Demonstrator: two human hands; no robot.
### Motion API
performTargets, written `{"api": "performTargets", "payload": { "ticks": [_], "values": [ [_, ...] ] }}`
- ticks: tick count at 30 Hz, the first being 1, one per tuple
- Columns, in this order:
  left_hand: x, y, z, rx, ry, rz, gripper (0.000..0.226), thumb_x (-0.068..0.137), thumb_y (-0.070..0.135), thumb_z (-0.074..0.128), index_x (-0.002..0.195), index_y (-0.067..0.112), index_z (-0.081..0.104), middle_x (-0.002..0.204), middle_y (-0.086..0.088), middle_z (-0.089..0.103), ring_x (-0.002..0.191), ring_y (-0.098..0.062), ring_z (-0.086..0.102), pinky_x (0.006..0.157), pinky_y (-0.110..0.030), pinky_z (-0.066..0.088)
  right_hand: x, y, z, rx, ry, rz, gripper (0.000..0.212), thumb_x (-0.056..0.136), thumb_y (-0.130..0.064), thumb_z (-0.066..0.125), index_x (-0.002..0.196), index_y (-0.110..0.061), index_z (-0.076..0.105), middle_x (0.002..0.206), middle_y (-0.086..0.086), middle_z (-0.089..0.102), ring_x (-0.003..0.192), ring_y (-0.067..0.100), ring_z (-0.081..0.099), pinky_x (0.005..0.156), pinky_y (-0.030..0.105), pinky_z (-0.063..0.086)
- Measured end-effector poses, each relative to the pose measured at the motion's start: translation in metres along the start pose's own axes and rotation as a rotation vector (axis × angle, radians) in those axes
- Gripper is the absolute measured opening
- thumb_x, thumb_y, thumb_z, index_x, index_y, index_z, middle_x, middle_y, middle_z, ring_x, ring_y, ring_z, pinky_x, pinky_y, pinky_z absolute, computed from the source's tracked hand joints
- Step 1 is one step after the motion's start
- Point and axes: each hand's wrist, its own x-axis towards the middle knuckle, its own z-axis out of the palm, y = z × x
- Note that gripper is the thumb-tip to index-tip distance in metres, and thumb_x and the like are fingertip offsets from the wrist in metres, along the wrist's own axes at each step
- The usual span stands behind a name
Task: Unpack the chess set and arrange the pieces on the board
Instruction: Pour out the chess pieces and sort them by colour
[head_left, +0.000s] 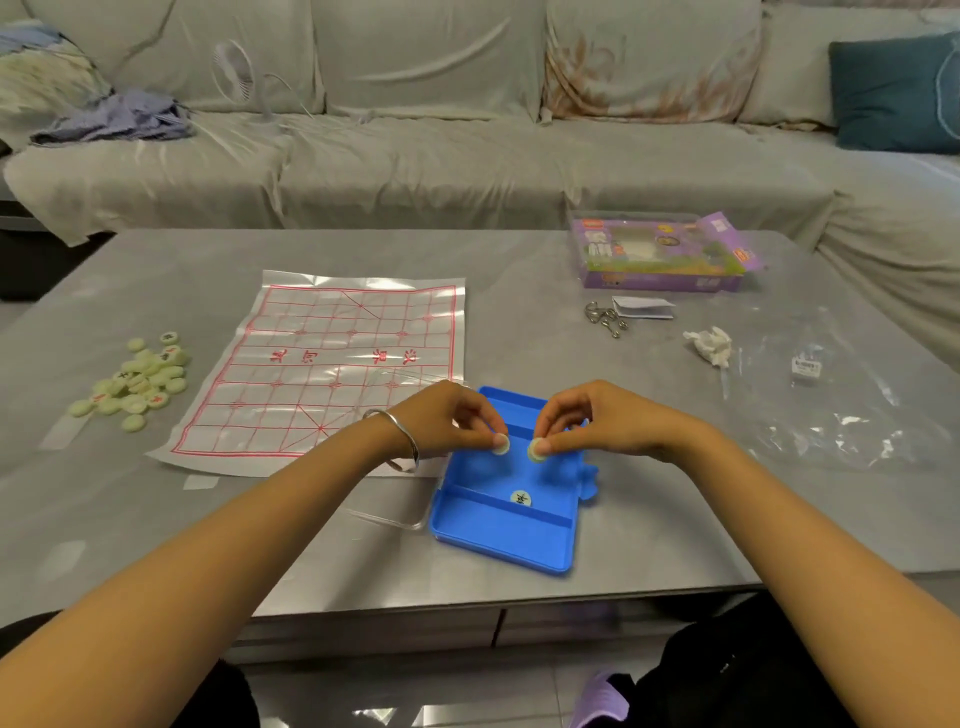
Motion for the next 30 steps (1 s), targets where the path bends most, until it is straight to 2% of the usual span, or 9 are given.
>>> {"api": "performTargets", "payload": {
  "ticks": [4,7,10,15,18,21,23,26,30],
  "values": [
    [-0.024,-0.022,-0.036,-0.007,0.18,-0.058,0.014,0.083,0.025,0.066,0.095,0.019,0.067,0.088,0.01,0.065,0.077,0.001,0.06,0.076,-0.012,0.05,0.024,-0.02,0.019,0.136,0.13,-0.024,0.019,0.078,-0.024,0.073,0.095,-0.016,0.07,0.094,-0.003,0.073,0.09,0.005,0.066,0.081,0.015,0.049],
    [-0.056,-0.05,-0.069,-0.025,0.309,-0.138,0.017,0.085,0.022,0.064,0.101,0.017,0.066,0.09,0.013,0.061,0.081,0.0,0.057,0.077,-0.013,0.045,0.053,-0.043,0.042,0.14,0.131,-0.046,0.013,0.084,-0.024,0.067,0.097,-0.023,0.067,0.097,-0.008,0.069,0.089,0.007,0.064,0.071,0.014,0.05],
    [-0.098,-0.087,-0.103,-0.082,0.461,-0.198,0.01,0.083,0.018,0.066,0.093,0.016,0.066,0.086,0.009,0.065,0.079,-0.004,0.061,0.075,-0.012,0.048,0.095,-0.079,0.07,0.152,0.148,-0.064,0.013,0.084,-0.025,0.066,0.096,-0.022,0.066,0.096,-0.006,0.068,0.085,0.011,0.063,0.065,0.013,0.049],
    [-0.171,-0.162,-0.147,-0.101,0.737,-0.352,0.009,0.08,0.013,0.07,0.088,0.012,0.067,0.076,0.004,0.065,0.07,-0.005,0.06,0.067,-0.011,0.045,0.173,-0.147,0.139,0.129,0.101,-0.143,0.016,0.086,-0.021,0.065,0.1,-0.014,0.064,0.095,-0.003,0.065,0.078,0.009,0.06,0.062,0.011,0.046],
    [-0.204,-0.203,-0.158,-0.123,0.878,-0.47,0.009,0.078,0.013,0.072,0.083,0.01,0.065,0.072,-0.001,0.065,0.067,-0.01,0.059,0.065,-0.017,0.043,0.211,-0.175,0.185,0.09,0.072,-0.138,0.015,0.084,-0.015,0.067,0.097,-0.007,0.064,0.087,0.0,0.064,0.072,0.008,0.058,0.057,0.011,0.045],
    [-0.218,-0.233,-0.16,-0.144,0.917,-0.514,0.013,0.076,0.016,0.075,0.081,0.008,0.066,0.076,-0.005,0.067,0.066,-0.014,0.06,0.06,-0.014,0.045,0.243,-0.187,0.221,0.051,0.089,-0.108,0.019,0.081,-0.013,0.071,0.096,-0.002,0.066,0.089,0.008,0.066,0.073,0.012,0.059,0.069,0.021,0.052],
    [-0.219,-0.242,-0.16,-0.133,0.929,-0.489,0.013,0.075,0.018,0.076,0.08,0.01,0.067,0.075,-0.002,0.067,0.063,-0.009,0.057,0.057,-0.01,0.043,0.26,-0.191,0.237,0.011,0.1,-0.089,0.018,0.079,-0.015,0.073,0.093,-0.004,0.068,0.084,0.005,0.065,0.076,0.014,0.059,0.075,0.026,0.051],
    [-0.212,-0.248,-0.163,-0.03,0.92,-0.465,0.011,0.074,0.022,0.076,0.073,0.018,0.065,0.071,0.005,0.064,0.061,-0.004,0.051,0.057,-0.019,0.039,0.271,-0.193,0.25,-0.009,0.114,-0.084,0.016,0.077,-0.016,0.075,0.089,-0.007,0.069,0.076,0.0,0.063,0.07,0.009,0.057,0.068,0.02,0.048],
    [-0.202,-0.253,-0.169,0.105,0.964,-0.409,0.01,0.079,0.028,0.071,0.077,0.022,0.062,0.077,0.006,0.06,0.071,-0.009,0.052,0.06,-0.023,0.036,0.275,-0.192,0.253,-0.037,0.13,-0.126,0.016,0.075,-0.021,0.077,0.086,-0.011,0.071,0.084,-0.001,0.067,0.075,0.006,0.059,0.066,0.016,0.046]
  ]
}}
